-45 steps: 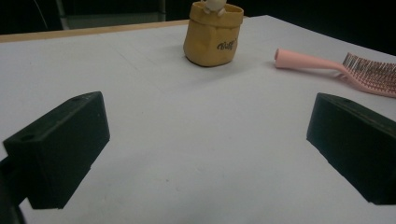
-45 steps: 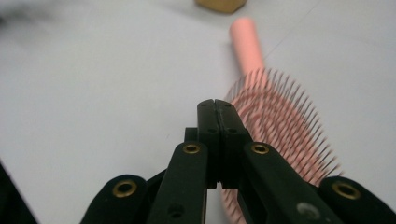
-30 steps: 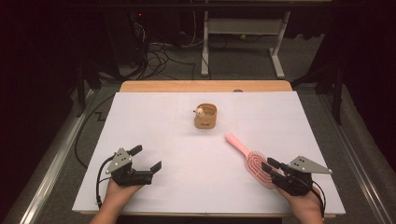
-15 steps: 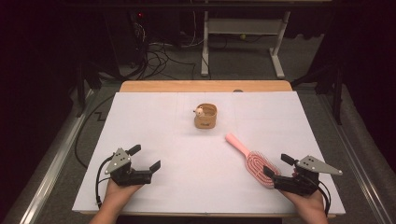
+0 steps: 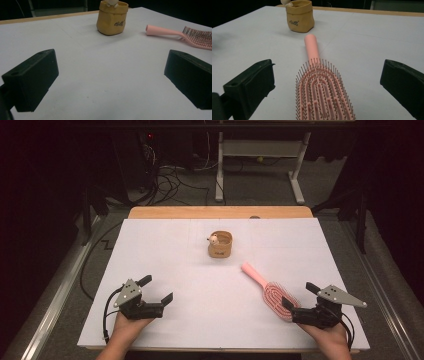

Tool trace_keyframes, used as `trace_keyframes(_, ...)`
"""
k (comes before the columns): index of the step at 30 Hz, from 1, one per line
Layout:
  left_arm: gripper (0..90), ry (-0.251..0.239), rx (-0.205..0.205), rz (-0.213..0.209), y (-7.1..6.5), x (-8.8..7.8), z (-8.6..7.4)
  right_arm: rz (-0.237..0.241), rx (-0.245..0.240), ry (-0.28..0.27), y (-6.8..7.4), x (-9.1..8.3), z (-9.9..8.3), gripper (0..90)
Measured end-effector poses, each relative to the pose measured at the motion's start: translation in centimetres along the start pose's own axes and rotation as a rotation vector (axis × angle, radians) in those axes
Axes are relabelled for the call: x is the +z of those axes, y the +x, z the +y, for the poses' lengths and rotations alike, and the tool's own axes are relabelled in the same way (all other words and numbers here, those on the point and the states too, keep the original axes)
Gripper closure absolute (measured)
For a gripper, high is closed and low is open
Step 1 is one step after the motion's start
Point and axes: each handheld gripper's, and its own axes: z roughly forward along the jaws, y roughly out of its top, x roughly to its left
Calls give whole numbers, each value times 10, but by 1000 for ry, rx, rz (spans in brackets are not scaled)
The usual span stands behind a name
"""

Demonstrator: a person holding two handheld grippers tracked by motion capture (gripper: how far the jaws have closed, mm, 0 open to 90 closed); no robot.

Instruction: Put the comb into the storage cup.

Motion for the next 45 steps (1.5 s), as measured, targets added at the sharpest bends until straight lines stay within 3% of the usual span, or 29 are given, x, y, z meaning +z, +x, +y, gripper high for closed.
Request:
trace_keyframes(2,1,4,13,-1,0,1,0,-4,-2,10,2,1,2,6)
trace_keyframes(4,1,11,32,2,0,1,0,-25,-23,75,3,4,5,6)
trace_keyframes(5,1,9,33,1,0,1,1,-25,-23,75,3,4,5,6)
trace_keyframes(8,1,-8,29,-13,1,0,3,-39,-37,152,0,9,6,6)
trace_keyframes(12,1,-9,47,-17,1,1,3,-43,-39,209,-3,12,6,6)
trace_keyframes(16,1,-8,57,-26,-1,2,5,-54,-82,272,-1,14,6,6)
trace_keyframes(20,1,-7,59,-25,-3,1,4,-42,-90,345,-3,17,5,6)
trace_keyframes(33,1,6,59,-24,-5,3,2,14,-131,503,-9,25,2,6)
trace_keyframes(45,1,13,66,-24,-6,2,1,48,-207,653,-3,39,7,7)
